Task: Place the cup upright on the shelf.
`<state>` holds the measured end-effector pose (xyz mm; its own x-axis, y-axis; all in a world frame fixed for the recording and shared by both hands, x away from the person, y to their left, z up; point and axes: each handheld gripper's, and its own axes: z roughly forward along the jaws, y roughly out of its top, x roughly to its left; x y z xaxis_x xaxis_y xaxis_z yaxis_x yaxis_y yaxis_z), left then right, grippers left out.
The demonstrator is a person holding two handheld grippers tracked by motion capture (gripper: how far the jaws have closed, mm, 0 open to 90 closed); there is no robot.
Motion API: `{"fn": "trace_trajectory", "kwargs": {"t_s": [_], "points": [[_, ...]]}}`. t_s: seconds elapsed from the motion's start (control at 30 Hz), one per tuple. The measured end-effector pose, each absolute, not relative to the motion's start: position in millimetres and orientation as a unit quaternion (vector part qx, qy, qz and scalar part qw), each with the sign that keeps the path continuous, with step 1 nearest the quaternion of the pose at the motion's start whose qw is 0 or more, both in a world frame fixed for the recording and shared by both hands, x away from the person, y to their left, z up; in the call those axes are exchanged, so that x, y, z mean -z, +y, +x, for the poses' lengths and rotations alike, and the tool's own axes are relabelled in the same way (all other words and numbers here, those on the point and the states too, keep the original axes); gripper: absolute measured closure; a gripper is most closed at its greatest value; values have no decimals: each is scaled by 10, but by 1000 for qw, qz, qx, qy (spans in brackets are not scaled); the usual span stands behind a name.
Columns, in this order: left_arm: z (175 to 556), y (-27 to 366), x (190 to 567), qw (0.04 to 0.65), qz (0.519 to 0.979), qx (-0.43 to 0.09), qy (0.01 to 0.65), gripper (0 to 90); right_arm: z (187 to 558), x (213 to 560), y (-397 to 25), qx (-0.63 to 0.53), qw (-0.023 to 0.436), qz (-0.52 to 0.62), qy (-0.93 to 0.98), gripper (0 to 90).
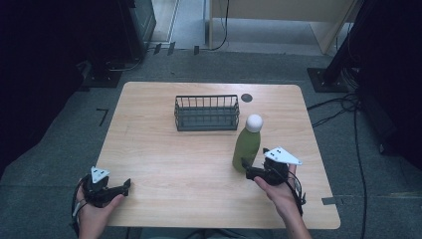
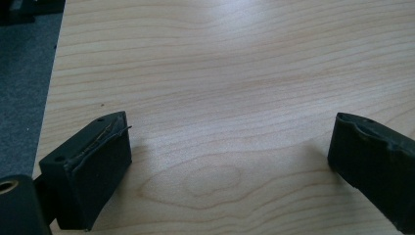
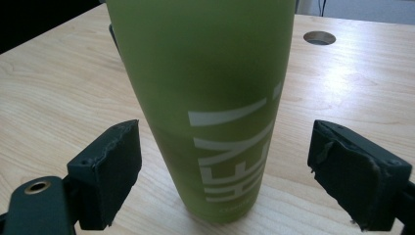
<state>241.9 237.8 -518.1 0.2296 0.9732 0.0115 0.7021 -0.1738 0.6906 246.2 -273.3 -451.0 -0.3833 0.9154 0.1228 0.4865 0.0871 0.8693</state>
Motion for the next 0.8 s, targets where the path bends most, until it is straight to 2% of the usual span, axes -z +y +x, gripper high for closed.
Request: {"fn": "trace_trajectory", "kwargs": {"t_s": [0.8], "points": [[2419,2378,5181,288,729,-235,574,27,2626,4451,-2599,-453,237,502,698,159]]}}
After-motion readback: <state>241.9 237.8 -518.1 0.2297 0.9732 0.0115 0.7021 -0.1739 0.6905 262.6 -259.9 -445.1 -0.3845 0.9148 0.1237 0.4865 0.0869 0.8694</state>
